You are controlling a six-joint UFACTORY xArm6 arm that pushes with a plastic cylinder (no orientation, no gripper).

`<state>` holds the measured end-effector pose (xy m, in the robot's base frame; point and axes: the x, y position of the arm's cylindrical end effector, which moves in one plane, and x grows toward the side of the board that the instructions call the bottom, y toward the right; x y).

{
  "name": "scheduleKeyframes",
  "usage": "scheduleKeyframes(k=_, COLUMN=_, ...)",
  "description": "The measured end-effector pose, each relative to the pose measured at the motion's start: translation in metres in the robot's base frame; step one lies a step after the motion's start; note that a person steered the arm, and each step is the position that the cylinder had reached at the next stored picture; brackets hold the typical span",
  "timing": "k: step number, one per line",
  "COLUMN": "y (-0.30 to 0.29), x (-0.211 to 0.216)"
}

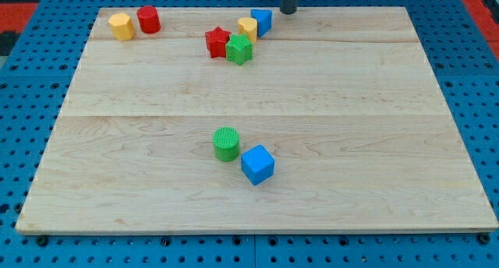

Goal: Push the group of blocks towards the center of the board

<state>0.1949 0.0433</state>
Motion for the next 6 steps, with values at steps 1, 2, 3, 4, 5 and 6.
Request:
scheduleKeyframes(k=1, y=-0.037, x=0.041)
scheduleKeyframes(k=2, y=-0.045, x=0.068)
scheduleKeyframes(k=3, y=-0.045, x=0.053)
scheduleKeyframes(k=4, y=-0.051, x=0.03)
scheduleKeyframes(k=5, y=-0.075, x=0.065)
scheduleKeyframes(k=6, y=-0.079, x=0.095)
